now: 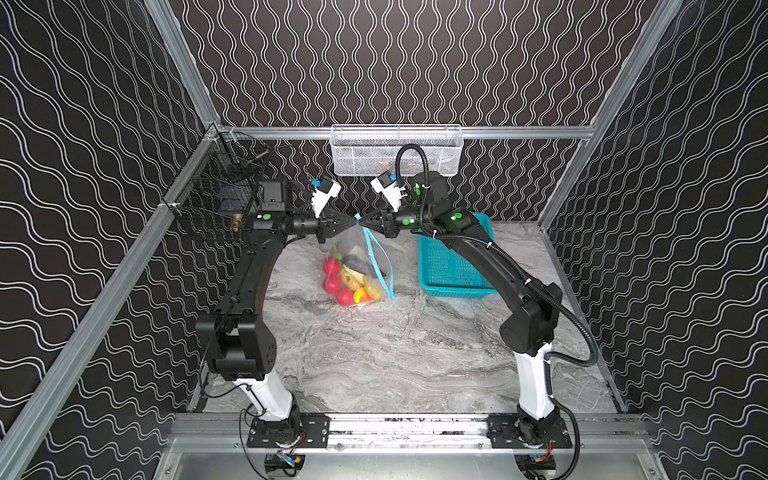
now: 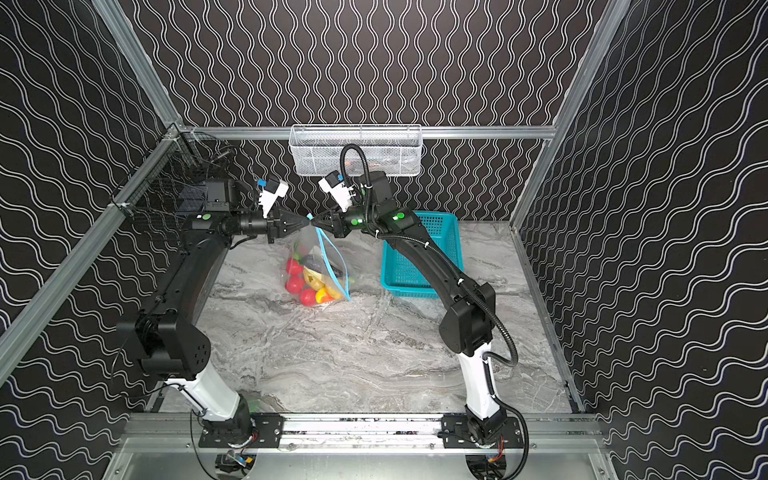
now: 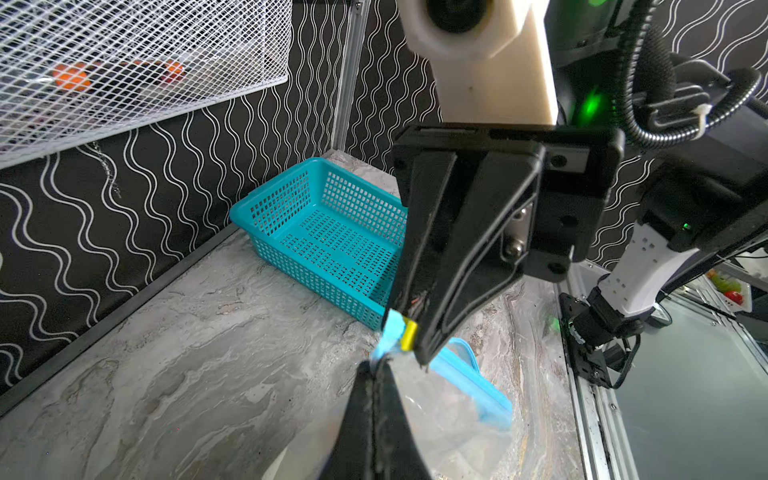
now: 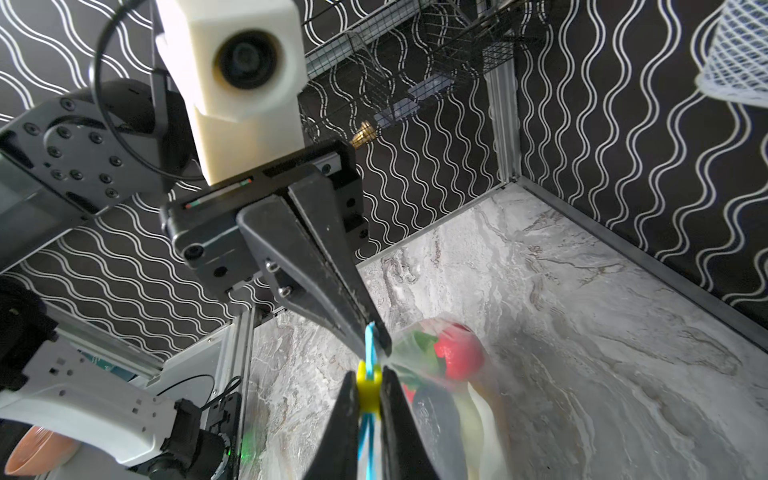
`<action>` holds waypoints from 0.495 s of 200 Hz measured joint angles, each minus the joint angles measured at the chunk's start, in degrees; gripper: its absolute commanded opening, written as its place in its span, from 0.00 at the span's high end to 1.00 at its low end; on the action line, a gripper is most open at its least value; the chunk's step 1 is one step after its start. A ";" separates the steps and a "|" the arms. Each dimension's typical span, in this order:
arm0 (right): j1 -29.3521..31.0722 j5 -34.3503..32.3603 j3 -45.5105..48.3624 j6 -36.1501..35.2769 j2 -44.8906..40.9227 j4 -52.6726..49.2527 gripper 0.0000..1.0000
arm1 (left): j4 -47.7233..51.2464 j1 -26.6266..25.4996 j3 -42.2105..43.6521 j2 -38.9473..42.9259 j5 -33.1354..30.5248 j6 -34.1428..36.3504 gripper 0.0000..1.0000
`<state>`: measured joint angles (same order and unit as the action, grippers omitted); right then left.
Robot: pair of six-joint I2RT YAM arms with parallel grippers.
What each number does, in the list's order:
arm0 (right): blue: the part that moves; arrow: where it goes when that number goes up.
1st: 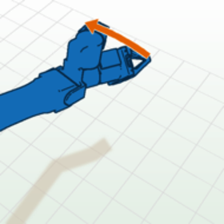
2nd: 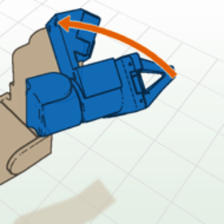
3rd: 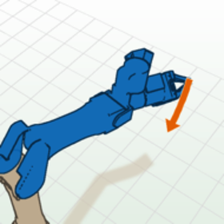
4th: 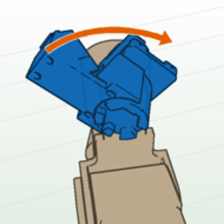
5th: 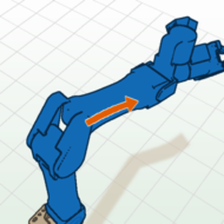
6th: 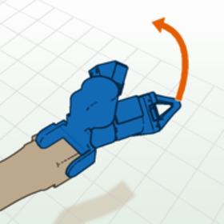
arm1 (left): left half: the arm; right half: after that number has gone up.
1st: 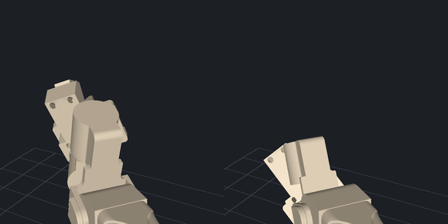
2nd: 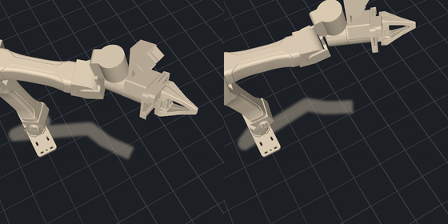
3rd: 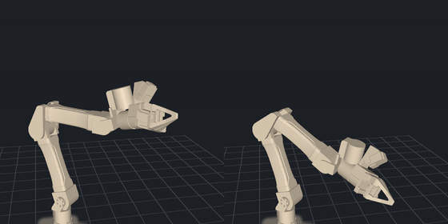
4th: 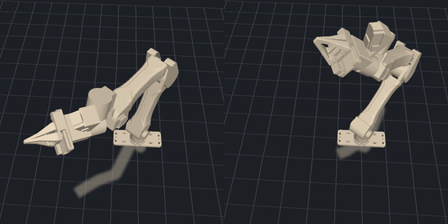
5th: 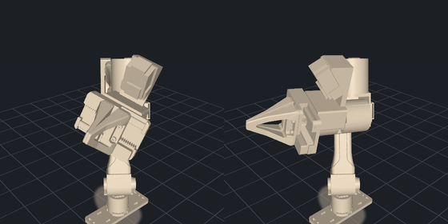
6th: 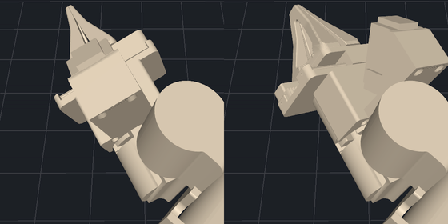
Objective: Place the food in the zip-top bag and seal the zipper
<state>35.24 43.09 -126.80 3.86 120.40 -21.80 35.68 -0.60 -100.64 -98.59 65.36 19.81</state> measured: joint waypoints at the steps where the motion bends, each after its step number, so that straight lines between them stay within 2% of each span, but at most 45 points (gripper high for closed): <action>1: 0.00 -0.04 0.00 0.00 0.00 -0.02 0.89 | -0.02 0.00 0.00 -0.02 -0.02 -0.11 1.00; 99: 0.44 -3.85 5.16 -0.02 -2.12 -0.85 0.91 | -4.57 0.02 1.51 1.29 -8.70 -6.51 1.00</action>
<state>35.68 39.24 -121.64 3.84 118.28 -22.65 31.11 -0.58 -99.13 -97.30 56.66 13.30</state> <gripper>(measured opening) 0.099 0.048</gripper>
